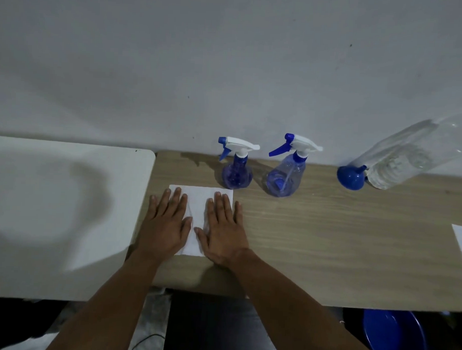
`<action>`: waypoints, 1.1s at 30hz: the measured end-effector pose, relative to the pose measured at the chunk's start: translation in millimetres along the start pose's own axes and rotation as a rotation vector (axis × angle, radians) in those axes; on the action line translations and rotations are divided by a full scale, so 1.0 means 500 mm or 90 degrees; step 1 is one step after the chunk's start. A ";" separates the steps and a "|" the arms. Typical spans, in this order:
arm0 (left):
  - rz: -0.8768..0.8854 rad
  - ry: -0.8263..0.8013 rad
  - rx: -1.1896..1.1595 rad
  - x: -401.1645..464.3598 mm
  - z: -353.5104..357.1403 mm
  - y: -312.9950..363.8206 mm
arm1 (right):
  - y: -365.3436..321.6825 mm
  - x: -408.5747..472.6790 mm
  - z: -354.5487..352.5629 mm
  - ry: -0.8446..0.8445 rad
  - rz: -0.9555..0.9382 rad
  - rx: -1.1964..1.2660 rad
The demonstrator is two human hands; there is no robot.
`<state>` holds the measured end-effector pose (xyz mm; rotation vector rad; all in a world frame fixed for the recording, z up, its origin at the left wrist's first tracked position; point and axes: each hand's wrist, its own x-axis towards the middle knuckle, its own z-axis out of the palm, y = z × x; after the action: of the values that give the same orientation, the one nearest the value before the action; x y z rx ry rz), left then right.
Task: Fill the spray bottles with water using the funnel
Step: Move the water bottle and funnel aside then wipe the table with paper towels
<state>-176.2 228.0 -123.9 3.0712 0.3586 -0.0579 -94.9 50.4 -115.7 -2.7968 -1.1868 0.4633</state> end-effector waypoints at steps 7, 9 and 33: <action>-0.006 -0.013 0.001 0.004 -0.001 0.029 | 0.043 -0.006 -0.009 0.007 -0.006 -0.005; -0.002 -0.016 0.003 0.006 -0.002 0.052 | 0.066 -0.014 -0.011 0.007 -0.010 -0.007; -0.016 -0.028 -0.005 0.035 0.016 0.458 | 0.410 -0.207 -0.019 0.021 0.010 -0.007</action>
<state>-106.6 9.1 -122.7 3.0526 0.3945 -0.1253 -18.0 -166.2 -117.5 -2.8134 -1.1666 0.4114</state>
